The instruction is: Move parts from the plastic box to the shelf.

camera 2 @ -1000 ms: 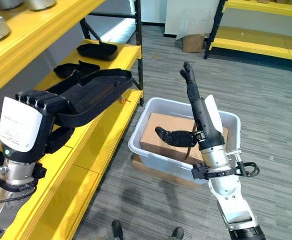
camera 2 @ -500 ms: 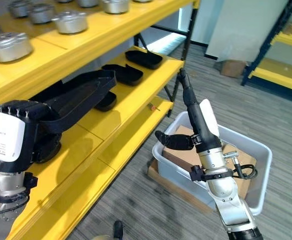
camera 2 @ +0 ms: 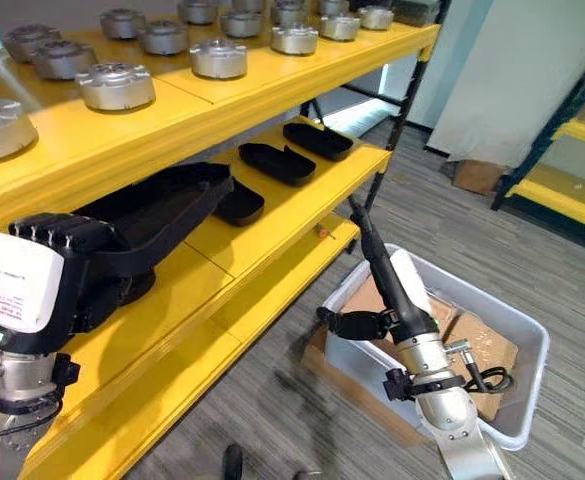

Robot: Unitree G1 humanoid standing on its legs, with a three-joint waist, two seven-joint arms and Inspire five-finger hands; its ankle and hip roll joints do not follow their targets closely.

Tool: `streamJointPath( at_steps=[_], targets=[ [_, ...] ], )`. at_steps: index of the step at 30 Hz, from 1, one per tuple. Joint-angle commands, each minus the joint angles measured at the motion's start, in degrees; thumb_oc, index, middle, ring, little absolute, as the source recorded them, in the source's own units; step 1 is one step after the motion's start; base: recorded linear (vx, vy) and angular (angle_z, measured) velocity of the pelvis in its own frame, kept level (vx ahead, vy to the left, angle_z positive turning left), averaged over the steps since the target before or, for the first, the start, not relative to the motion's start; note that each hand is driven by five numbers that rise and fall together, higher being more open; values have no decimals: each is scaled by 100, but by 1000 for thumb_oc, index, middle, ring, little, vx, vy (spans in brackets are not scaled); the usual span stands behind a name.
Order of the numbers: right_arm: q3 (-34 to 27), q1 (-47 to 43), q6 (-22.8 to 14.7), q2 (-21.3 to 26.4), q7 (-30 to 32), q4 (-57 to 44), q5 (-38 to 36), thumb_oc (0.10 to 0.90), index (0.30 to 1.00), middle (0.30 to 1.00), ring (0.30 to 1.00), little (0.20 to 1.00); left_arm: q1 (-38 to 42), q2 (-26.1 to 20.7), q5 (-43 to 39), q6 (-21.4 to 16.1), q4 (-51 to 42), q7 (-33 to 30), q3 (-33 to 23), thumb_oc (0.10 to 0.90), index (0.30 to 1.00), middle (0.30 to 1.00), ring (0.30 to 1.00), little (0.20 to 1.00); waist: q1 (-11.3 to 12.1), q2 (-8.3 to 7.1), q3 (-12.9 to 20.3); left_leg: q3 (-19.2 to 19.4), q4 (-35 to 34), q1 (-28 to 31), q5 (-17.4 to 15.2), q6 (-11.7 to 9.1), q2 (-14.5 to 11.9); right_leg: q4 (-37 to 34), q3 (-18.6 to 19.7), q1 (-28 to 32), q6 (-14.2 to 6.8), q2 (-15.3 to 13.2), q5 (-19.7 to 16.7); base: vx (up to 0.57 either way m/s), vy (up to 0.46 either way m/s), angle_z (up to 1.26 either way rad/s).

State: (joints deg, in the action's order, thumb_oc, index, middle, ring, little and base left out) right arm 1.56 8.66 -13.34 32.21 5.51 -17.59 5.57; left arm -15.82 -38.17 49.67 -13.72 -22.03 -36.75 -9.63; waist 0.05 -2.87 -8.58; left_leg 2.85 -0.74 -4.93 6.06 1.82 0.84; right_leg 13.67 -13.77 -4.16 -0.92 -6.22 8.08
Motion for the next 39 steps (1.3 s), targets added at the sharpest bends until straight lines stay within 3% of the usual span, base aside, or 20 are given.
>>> streamJointPath(
  at_steps=[1,2,3,5,7,9,10,11,12,14,15,17,19,21,24,26,30,33,35,39],
  targets=[
    [-247,-849,-538,43,239,-380,-159,900,1000,1000,1000,1000,483,15,-531,182,-295,-331,-701,400,300,300,300,300,68,-110,403,268,-408,545,-317,-200,76,-871,-335,395,-473,188,-590,-104,-125,-5],
    [-239,-851,-540,48,241,-377,-160,900,1000,1000,1000,1000,472,24,-530,178,-301,-329,-708,400,300,300,300,300,65,-99,421,270,-411,533,-312,-215,60,-954,-336,418,-462,215,-639,-164,-227,5],
    [-255,-902,-542,51,292,-404,-211,900,1000,1000,1000,1000,265,120,-589,131,-358,-302,-851,400,300,300,300,300,138,-53,471,343,-413,376,-180,-324,-57,-1487,-469,652,-488,237,-810,-102,-178,5],
    [-279,-892,-549,69,287,-432,-223,900,1000,1000,1000,1000,223,132,-603,109,-385,-281,-877,400,300,300,300,300,144,-39,477,338,-404,360,-156,-356,-76,-1609,-543,732,-486,246,-844,-86,-131,-4],
    [-295,-919,-575,94,332,-445,-263,900,1000,1000,1000,1000,227,139,-624,84,-394,-261,-861,400,300,300,300,300,174,-12,384,318,-252,226,-83,-423,-117,-1706,-648,825,-460,234,-870,-133,-91,21],
    [-347,-1020,-629,199,421,-476,-254,900,1000,1000,1000,1000,318,155,-687,27,-405,-241,-772,400,300,300,300,300,242,63,125,349,375,-273,-6,-651,-255,-1847,-936,940,-406,134,-881,-274,-69,80],
    [-385,-1115,-641,244,571,-444,-231,900,1000,1000,1000,1000,472,168,-749,61,-373,-265,-691,400,300,300,300,300,92,58,78,929,725,-390,-43,-756,-602,-1825,-1188,883,-407,14,-938,-247,35,126],
    [-297,-1159,-638,234,620,-410,-154,900,1000,1000,1000,1000,474,171,-766,3,-398,-316,-711,400,300,300,300,300,68,48,106,1110,924,-115,-294,-818,-1029,-1814,-1258,821,-391,-118,-1008,-169,106,155],
    [-311,-1118,-650,248,594,-436,-159,900,1000,1000,1000,1000,429,203,-785,8,-380,-354,-714,400,300,300,300,300,45,1,117,1006,1121,54,-362,-873,-1354,-1770,-1333,832,-383,-234,-1032,-89,139,107],
    [-326,-1070,-644,272,555,-435,-273,900,1000,1000,1000,1000,459,236,-860,29,-376,-350,-694,400,300,300,300,300,-46,50,142,1074,1136,281,-93,-1001,-1937,-1635,-1561,762,-410,-362,-1010,-68,195,68],
    [-380,-1035,-625,282,633,-376,-344,900,1000,1000,1000,1000,482,232,-900,30,-373,-380,-662,400,300,300,300,300,-140,174,216,1150,863,572,313,-1167,-2344,-1513,-1758,707,-425,-409,-969,5,284,75],
    [-460,-1002,-617,325,717,-359,-291,900,1000,1000,1000,1000,494,235,-923,32,-359,-380,-664,400,300,300,300,300,-172,289,304,1029,569,748,619,-1361,-2632,-1409,-1796,737,-500,-465,-866,50,223,85],
    [-499,-965,-615,321,735,-326,-325,900,1000,1000,1000,1000,486,247,-954,26,-357,-366,-666,400,300,300,300,300,-196,354,356,907,352,834,687,-1425,-2676,-1306,-1864,759,-520,-471,-783,30,121,53],
    [-569,-928,-626,325,804,-318,-308,900,1000,1000,1000,1000,529,230,-986,26,-364,-363,-659,400,300,300,300,300,-182,398,402,846,85,787,724,-1487,-2652,-1168,-1967,790,-558,-566,-767,38,197,51],
    [-646,-829,-622,276,822,-295,-269,900,1000,1000,1000,1000,674,150,-986,24,-355,-300,-453,400,300,300,300,300,-126,355,454,734,-231,779,162,-1361,-2258,-908,-2147,868,-681,-880,-866,51,240,96],
    [-644,-818,-613,246,806,-292,-256,900,1000,1000,1000,1000,699,110,-979,29,-342,-291,-410,400,300,300,300,300,-111,316,463,698,-278,810,36,-1297,-2101,-864,-2196,910,-751,-1011,-910,46,164,64],
    [-534,-813,-491,100,744,-198,-77,900,1000,1000,1000,1000,700,-11,-1001,57,-256,-280,-400,400,300,300,300,300,19,117,477,607,-357,889,-359,-1024,-1527,-806,-2303,1032,-1041,-1463,-1176,74,233,60],
    [-491,-839,-436,32,732,-175,12,900,1000,1000,1000,1000,694,-33,-974,86,-242,-301,-427,400,300,300,300,300,54,17,479,600,-365,925,-492,-897,-1306,-802,-2286,1056,-1157,-1637,-1303,44,155,15],
    [-467,-859,-373,-40,731,-164,116,900,1000,1000,1000,1000,676,-38,-985,112,-215,-305,-463,400,300,300,300,300,120,-105,493,586,-379,941,-646,-728,-992,-779,-2284,1063,-1332,-1890,-1595,76,228,4],
    [-341,-908,-325,-161,726,-144,255,900,1000,1000,1000,1000,570,-15,-931,150,-186,-337,-506,400,300,300,300,300,154,-189,479,630,-391,1040,-828,-496,-613,-750,-2176,987,-1369,-2143,-1891,58,188,0]
  ],
)
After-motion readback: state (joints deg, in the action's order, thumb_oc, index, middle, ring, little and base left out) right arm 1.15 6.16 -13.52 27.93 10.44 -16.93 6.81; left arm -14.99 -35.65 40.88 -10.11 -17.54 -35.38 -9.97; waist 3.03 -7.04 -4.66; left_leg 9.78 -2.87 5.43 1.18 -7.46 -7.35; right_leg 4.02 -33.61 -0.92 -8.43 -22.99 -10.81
